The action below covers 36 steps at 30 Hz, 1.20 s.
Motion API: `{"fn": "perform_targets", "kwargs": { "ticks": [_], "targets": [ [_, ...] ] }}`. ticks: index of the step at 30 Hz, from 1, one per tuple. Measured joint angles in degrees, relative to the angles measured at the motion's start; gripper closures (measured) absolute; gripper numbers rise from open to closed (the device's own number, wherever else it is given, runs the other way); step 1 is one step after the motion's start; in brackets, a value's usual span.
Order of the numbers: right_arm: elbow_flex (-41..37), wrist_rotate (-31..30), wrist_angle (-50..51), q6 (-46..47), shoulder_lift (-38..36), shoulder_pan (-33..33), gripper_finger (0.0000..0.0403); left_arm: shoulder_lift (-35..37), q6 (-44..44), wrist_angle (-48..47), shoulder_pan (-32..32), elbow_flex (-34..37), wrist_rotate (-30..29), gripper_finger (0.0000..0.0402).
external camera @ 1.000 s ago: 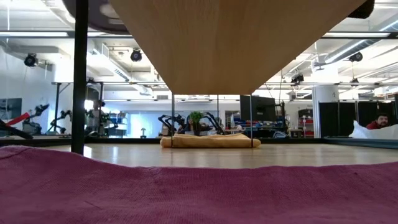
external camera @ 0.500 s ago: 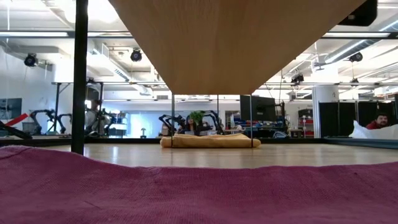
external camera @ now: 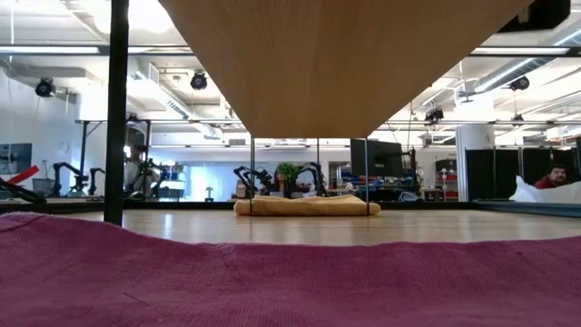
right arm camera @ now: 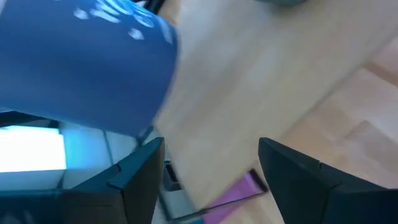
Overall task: Stack small to large cups/mugs on shelf
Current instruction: Put the purple mug on the shelf
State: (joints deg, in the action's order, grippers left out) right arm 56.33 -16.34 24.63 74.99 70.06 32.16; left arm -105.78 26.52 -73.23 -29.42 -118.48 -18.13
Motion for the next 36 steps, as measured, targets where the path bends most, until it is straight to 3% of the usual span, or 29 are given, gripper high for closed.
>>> {"fn": "perform_targets", "kwargs": {
  "ticks": [5, 11, 21, 33, 36],
  "targets": [
    [1.9, -1.0, 0.0, 0.0, 1.2, 0.9, 0.0175, 0.0, -4.8, 3.0, 1.0, 1.5, 1.3, 0.0333],
    [3.4, -1.7, 0.1, 0.0, 3.1, 0.9, 0.0236, 0.0, -5.2, 2.7, 1.2, 5.3, 3.9, 0.0333],
    [4.9, -1.7, 0.0, 0.5, 5.4, 1.0, 0.0327, 0.0, -8.6, 8.1, 2.8, 6.4, 2.6, 0.0333],
    [5.3, -1.7, -1.3, 0.0, 7.5, 1.1, 0.0380, 0.0, -9.4, 9.9, 4.4, 8.0, 4.9, 0.0332],
    [5.3, -1.7, -1.3, -0.5, 7.5, 1.1, 0.0384, 0.0, -8.9, 10.4, 4.6, 8.1, 4.3, 0.0296]
  ]
}}
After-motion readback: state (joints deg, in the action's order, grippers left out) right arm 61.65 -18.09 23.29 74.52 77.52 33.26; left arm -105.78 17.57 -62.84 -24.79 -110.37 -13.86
